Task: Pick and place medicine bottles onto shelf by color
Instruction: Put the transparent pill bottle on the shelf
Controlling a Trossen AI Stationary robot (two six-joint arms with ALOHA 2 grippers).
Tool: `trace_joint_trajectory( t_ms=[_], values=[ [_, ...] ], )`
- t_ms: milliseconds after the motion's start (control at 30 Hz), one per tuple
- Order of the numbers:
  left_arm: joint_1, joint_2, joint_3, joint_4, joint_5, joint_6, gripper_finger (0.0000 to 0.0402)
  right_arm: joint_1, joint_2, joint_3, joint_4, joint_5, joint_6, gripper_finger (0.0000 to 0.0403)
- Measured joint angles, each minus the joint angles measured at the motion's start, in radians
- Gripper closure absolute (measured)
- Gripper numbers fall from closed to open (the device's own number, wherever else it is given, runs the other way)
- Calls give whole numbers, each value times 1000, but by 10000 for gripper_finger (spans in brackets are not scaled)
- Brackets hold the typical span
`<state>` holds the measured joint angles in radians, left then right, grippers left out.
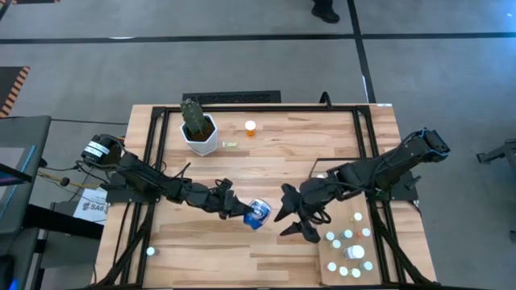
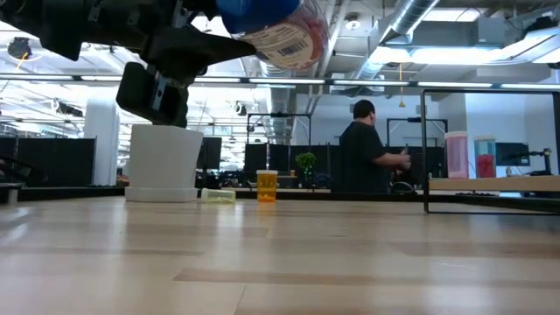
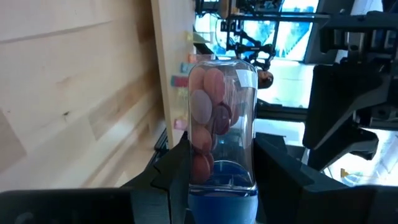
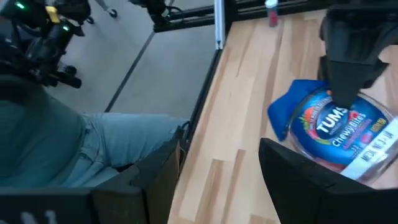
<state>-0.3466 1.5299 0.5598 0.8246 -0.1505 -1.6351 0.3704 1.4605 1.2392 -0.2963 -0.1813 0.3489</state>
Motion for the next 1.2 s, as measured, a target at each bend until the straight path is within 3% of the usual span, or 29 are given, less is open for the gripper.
trace_joint_trajectory(
  t_ms=[600, 767, 1067, 1200],
  values=[
    [11, 0, 0, 28, 49, 12, 269, 18, -1, 0, 116, 25, 23, 159],
    [31, 0, 0, 100, 53, 59, 269, -20, -13, 0, 178, 25, -109, 159],
    [36, 0, 0, 190, 56, 139, 269, -26, 30, 0, 374, 25, -140, 159],
    [43, 0, 0, 198, 62, 147, 269, -44, 32, 1, 380, 26, -140, 159]
  ],
)
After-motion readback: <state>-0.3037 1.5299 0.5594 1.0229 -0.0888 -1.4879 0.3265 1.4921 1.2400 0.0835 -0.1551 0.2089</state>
